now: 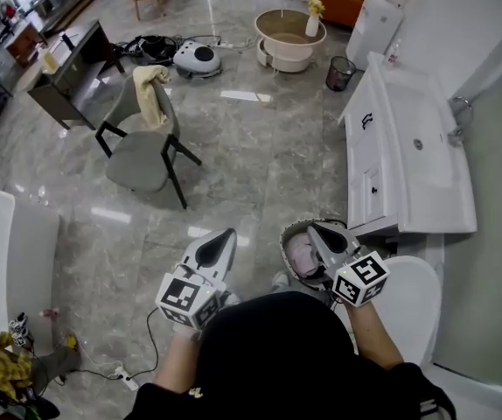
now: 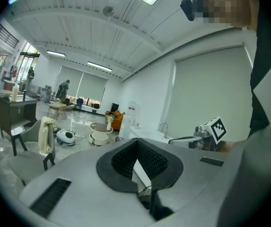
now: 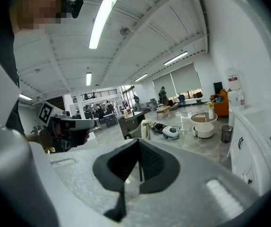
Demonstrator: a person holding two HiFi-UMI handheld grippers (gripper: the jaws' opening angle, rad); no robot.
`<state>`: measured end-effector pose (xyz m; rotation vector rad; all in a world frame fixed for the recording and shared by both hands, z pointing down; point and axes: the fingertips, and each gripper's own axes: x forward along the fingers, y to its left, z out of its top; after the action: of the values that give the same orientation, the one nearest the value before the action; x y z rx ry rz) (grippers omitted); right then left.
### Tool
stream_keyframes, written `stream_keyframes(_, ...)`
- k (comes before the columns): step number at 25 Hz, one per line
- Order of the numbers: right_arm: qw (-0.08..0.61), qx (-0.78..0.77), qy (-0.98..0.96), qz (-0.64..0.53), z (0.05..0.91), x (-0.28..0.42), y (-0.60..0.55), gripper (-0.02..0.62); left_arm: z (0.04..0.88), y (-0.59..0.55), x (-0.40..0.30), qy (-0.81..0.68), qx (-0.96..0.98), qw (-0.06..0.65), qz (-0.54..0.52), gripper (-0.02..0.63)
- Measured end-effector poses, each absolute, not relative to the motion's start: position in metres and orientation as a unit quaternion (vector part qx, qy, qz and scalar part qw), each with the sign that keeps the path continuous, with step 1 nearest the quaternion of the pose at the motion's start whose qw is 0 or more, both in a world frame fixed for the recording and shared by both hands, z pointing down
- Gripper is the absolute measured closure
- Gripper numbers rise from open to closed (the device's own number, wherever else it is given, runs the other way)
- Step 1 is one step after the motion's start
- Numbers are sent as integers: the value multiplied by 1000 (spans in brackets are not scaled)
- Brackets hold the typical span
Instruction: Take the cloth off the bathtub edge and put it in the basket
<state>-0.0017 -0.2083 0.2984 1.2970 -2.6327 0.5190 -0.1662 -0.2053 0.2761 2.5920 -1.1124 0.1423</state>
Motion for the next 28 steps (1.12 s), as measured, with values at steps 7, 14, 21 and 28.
stream_keyframes(7, 59, 431, -888, 148, 275, -1, -209, 600, 258, -207, -162, -389, 912, 128, 40, 594)
stream_keyframes(14, 52, 435, -887, 145, 273, 2, -208, 600, 260, -205, -156, -386, 913, 125, 42, 594)
stream_keyframes(21, 63, 430, -889, 141, 280, 1, -205, 600, 260, -200, -155, -389, 912, 124, 44, 592)
stream_keyframes(28, 62, 430, -889, 145, 282, -4, -203, 600, 261, -198, -157, -389, 911, 124, 50, 592)
